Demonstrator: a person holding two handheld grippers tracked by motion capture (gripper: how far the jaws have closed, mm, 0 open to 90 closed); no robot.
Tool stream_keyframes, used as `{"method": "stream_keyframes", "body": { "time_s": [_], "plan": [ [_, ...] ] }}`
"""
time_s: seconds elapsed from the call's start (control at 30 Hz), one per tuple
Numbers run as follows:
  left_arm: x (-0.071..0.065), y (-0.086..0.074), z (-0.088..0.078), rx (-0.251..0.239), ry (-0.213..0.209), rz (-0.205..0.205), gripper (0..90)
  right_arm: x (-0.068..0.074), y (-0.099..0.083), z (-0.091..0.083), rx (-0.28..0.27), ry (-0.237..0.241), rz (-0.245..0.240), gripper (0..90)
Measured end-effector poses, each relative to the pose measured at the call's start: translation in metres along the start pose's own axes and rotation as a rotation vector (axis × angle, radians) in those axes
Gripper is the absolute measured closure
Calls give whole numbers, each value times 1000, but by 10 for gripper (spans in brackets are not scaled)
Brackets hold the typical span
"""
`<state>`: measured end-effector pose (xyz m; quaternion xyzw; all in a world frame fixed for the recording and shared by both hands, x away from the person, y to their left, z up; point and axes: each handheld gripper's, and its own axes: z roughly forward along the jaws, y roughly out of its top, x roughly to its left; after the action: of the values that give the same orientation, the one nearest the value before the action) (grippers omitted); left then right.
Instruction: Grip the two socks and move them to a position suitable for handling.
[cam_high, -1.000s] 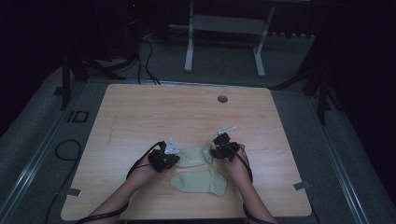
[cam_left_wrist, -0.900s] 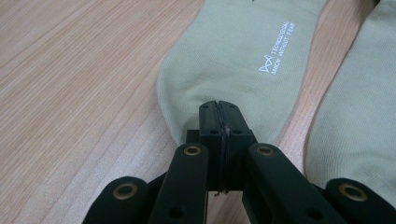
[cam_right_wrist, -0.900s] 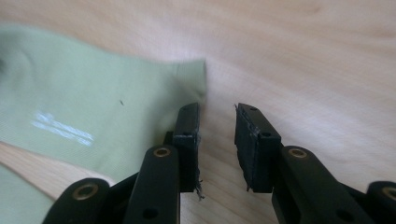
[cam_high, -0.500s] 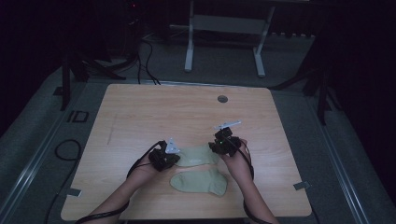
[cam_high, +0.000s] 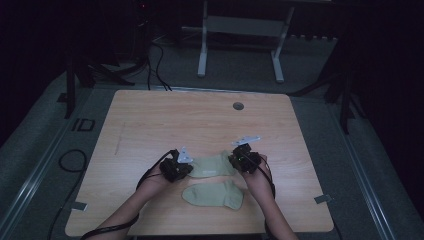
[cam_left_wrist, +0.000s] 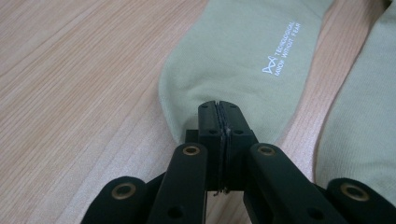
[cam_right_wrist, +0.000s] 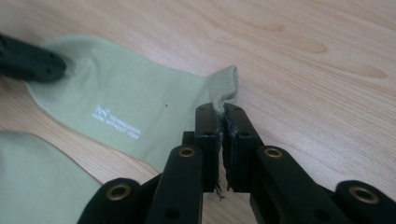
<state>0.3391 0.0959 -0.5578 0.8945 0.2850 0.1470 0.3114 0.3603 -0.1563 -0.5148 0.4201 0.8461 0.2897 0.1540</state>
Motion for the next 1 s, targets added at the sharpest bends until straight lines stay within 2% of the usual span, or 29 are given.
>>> {"method": "stream_keyframes", "body": {
  "time_s": [0.1, 0.27, 0.33, 0.37, 0.4, 0.43, 0.47, 0.53, 0.57, 0.63, 0.67, 0.7, 0.73, 0.77, 0.8, 1.0],
  "plan": [
    [0, 0, 0, 3, -1, 1, 880, -8, -5, 10, 44, -9, 37, 862],
    [2, 2, 2, 4, 0, 4, 880, -21, -16, 18, 93, -44, 69, 858],
    [2, 4, 3, 6, 1, 8, 880, -25, -19, 20, 110, -55, 65, 836],
    [2, 5, 4, 8, 4, 11, 880, -25, -19, 20, 110, -55, 65, 836],
    [2, 6, 4, 10, 9, 15, 868, -28, -20, 20, 111, -73, 66, 752],
    [2, 7, 5, 11, 12, 17, 868, -28, -20, 20, 111, -73, 66, 752],
    [2, 8, 5, 13, 17, 21, 839, -33, -19, 17, 106, -88, 93, 749],
    [3, 9, 4, 23, 7, 21, 831, -35, -18, 14, 98, -88, 104, 759],
    [4, 10, 2, 21, 1, 21, 808, -35, -15, 6, 68, -77, 111, 776],
    [6, 13, -4, -3, -2, 0, 799, -35, -13, 3, 56, -75, 106, 798],
    [7, 16, -10, -18, -4, -7, 795, -29, -8, -5, 21, -42, 91, 824],
    [7, 16, -10, -18, -4, -7, 808, -29, -8, -5, 21, -42, 91, 824],
    [7, 18, -11, -15, -11, -10, 808, -25, -6, -6, 20, -37, 70, 844],
    [7, 19, -10, -12, -9, -12, 852, -21, -5, -5, 22, -32, 51, 845],
    [5, 19, -8, -6, 2, -21, 888, -13, -3, -1, 29, 4, 33, 869],
    [8, 14, 8, 34, 16, -51, 889, -5, -7, 16, 54, 32, 32, 865]
  ]
}}
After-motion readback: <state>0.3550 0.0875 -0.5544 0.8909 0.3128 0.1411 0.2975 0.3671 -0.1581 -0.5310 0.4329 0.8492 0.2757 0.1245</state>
